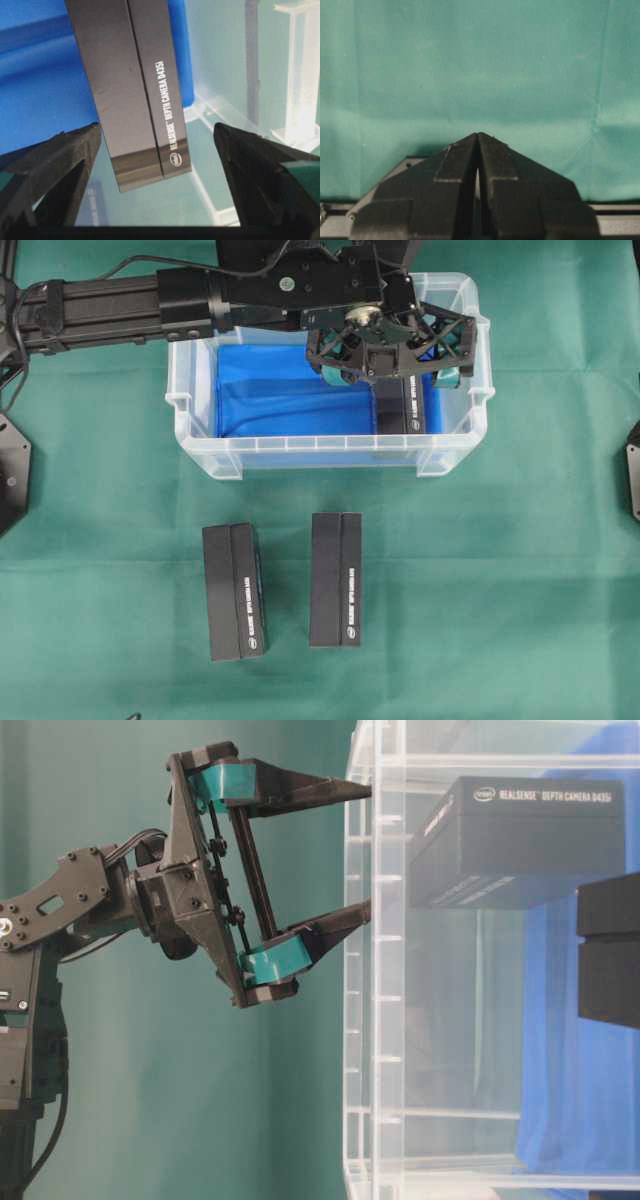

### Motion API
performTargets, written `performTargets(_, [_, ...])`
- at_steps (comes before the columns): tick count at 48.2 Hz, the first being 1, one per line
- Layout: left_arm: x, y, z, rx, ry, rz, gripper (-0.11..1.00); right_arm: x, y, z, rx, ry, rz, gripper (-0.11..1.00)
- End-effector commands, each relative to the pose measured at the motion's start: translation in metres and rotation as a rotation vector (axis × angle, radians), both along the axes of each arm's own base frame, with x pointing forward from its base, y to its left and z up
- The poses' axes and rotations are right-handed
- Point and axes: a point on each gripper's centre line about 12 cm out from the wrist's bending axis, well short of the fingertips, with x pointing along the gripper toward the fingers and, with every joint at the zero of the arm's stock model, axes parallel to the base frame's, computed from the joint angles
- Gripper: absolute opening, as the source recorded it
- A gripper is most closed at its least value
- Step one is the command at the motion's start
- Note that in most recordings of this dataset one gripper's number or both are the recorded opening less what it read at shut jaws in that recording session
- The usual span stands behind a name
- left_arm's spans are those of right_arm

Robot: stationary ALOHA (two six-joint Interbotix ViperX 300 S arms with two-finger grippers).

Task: Take the box out of the case with the left arm.
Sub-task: 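Lower the left gripper around the right box and close on it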

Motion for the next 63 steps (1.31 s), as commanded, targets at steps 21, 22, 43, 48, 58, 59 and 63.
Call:
performTargets(21, [-0.004,0.011,0.010,0.022,-0.026,0.019,1.00,0.004,0.000,0.009,0.006,-0.026,-0.004,0.02])
performTargets(22, [-0.004,0.010,0.010,0.022,-0.025,0.019,1.00,0.004,0.001,0.008,0.006,-0.023,-0.002,0.02])
performTargets(43, [-0.003,0.011,-0.003,0.021,-0.031,0.024,1.00,0.004,0.000,0.008,0.006,-0.025,-0.004,0.02])
performTargets(48, [-0.003,0.011,-0.008,0.019,-0.027,0.026,1.00,0.004,0.000,0.008,0.006,-0.025,-0.004,0.02])
performTargets(58, [-0.004,0.011,-0.015,0.013,-0.019,0.036,1.00,0.004,0.001,0.008,0.006,-0.026,-0.002,0.02])
performTargets(59, [-0.005,0.011,-0.015,0.013,-0.021,0.037,1.00,0.004,0.000,0.008,0.006,-0.026,-0.004,0.02])
performTargets(63, [-0.004,0.011,-0.019,0.010,-0.024,0.043,1.00,0.004,0.000,0.008,0.006,-0.026,-0.004,0.02])
